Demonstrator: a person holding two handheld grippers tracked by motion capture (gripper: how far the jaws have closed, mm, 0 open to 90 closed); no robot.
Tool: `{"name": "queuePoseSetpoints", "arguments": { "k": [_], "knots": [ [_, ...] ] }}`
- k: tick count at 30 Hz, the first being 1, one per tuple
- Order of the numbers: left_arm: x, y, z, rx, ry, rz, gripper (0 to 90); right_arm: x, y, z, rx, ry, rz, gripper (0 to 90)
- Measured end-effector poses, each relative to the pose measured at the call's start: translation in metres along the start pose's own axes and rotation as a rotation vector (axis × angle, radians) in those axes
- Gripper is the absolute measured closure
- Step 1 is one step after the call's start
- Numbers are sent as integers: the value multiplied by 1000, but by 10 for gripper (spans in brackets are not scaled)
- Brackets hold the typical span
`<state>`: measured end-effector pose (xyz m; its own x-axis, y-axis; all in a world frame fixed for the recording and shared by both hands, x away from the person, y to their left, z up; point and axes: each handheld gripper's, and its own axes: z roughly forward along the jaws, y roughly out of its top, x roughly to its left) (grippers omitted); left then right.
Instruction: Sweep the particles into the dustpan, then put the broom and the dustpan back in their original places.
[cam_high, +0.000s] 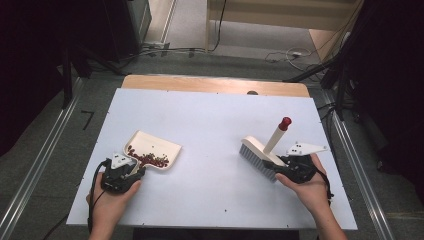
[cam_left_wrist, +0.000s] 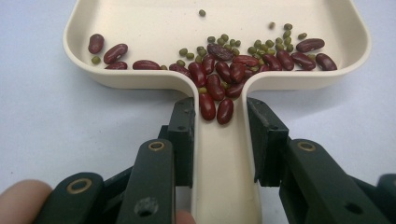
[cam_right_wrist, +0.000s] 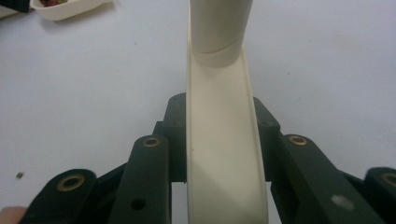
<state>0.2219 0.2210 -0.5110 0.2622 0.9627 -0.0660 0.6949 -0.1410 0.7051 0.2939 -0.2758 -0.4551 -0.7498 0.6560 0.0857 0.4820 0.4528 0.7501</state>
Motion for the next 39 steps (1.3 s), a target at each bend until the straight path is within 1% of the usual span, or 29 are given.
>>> {"name": "queuePoseSetpoints", "arguments": {
  "k": [1, 2, 4, 5, 7, 9, 10, 12, 14, 17, 20, 21, 23, 24, 27, 29, 32, 35, 39],
  "knots": [
    [-2, 0, 0, -1, 9, -6, 663, -1, -1, -2, 5, 9, 0, 653],
    [-3, -1, -1, -2, 10, -13, 663, -3, -3, -4, 7, 32, 2, 653],
    [-7, -3, -2, -5, 18, -28, 663, -5, -6, -8, 13, 58, -2, 652],
    [-9, -4, -2, -5, 29, -28, 662, -7, -7, -10, 16, 65, -1, 652],
    [-11, -4, -3, -6, 33, -40, 662, -10, -11, -14, 34, 81, 7, 652],
    [-13, -4, -2, -10, 33, -56, 662, -15, -15, -16, 52, 108, 17, 652],
    [-14, -5, -2, -9, 39, -54, 662, -17, -17, -16, 60, 119, 20, 652],
    [-16, -5, -2, -13, 37, -64, 660, -22, -19, -17, 58, 129, 33, 652],
    [-19, -6, -2, -17, 39, -65, 659, -27, -20, -18, 61, 135, 49, 652],
    [-22, -7, -1, -30, 46, -83, 657, -34, -21, -17, 58, 137, 62, 651],
    [-21, -7, -1, -35, 37, -93, 652, -39, -21, -15, 53, 137, 74, 649],
    [-21, -8, -1, -40, 32, -103, 649, -41, -21, -14, 49, 136, 76, 648],
    [-21, -8, -1, -43, 29, -108, 641, -44, -22, -12, 39, 127, 76, 629],
    [-21, -8, -1, -44, 29, -110, 640, -46, -22, -11, 35, 114, 72, 614],
    [-23, -8, -1, -40, 54, -105, 649, -54, -22, -8, 36, 77, 102, 573],
    [-25, -8, -1, -40, 67, -110, 652, -60, -23, -5, 40, 75, 125, 568],
    [-26, -8, -1, -39, 85, -114, 654, -68, -24, 1, 52, 79, 142, 553],
    [-27, -8, -1, -44, 105, -125, 656, -72, -25, 6, 65, 66, 160, 537],
    [-25, -8, -1, -49, 111, -138, 656, -75, -26, 13, 83, 50, 171, 497]
  ]
}}
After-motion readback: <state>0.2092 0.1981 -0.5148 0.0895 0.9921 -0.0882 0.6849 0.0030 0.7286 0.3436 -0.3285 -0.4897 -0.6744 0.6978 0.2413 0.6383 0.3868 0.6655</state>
